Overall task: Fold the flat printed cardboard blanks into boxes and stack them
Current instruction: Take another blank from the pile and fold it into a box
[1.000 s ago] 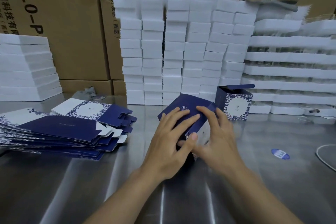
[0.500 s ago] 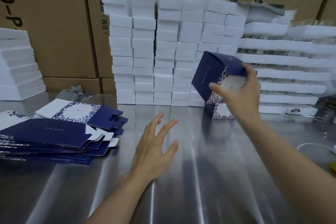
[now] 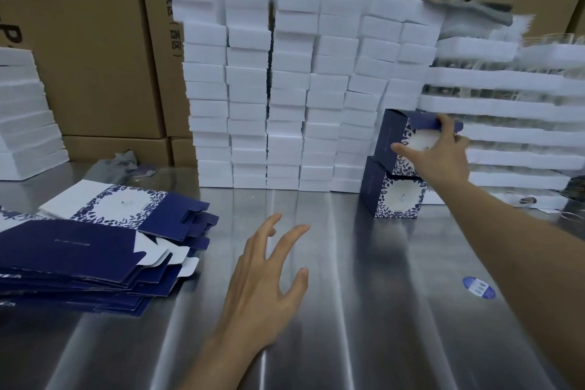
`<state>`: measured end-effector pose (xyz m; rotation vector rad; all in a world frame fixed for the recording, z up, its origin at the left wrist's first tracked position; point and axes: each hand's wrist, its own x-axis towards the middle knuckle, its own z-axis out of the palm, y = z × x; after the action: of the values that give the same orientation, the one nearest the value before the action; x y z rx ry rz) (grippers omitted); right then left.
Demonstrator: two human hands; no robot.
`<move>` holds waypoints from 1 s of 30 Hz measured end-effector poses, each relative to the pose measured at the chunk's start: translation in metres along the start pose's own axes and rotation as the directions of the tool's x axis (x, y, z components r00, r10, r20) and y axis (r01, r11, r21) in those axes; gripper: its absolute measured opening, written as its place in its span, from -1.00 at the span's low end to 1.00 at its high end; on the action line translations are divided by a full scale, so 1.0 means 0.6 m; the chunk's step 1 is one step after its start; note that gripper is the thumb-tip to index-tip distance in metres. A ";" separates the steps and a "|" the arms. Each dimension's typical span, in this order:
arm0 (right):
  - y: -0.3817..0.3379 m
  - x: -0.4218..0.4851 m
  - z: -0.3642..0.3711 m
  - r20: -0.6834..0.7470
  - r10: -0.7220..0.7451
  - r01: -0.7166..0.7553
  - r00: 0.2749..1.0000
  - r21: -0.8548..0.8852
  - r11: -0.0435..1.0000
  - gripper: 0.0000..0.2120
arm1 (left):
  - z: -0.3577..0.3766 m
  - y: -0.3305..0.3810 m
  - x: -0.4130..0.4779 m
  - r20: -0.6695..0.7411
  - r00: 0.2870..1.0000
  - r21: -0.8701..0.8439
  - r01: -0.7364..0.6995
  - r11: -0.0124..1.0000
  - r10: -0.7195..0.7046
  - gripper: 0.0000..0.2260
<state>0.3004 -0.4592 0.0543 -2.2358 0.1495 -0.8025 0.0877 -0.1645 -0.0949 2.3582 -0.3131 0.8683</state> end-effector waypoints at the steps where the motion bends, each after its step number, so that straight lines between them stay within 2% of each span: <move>1: 0.009 0.002 0.007 0.014 -0.002 0.002 1.000 -0.010 1.000 0.01 | 0.000 -0.001 0.000 0.001 1.000 0.001 0.004 1.000 -0.004 -0.40; 12: 0.012 0.028 0.022 0.074 -0.018 0.025 0.997 -0.088 0.996 0.01 | -0.004 0.004 0.002 -0.008 0.998 -0.008 0.065 0.998 -0.065 -0.34; 30: -0.007 0.028 0.042 0.014 0.024 -0.022 1.000 -0.137 0.990 0.04 | -0.006 0.007 0.004 -0.003 0.993 -0.047 0.116 0.992 -0.117 -0.29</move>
<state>0.3281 -0.4466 0.0522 -2.3643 0.2283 -0.7831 0.0860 -0.1655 -0.0891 2.3058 -0.1892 0.8034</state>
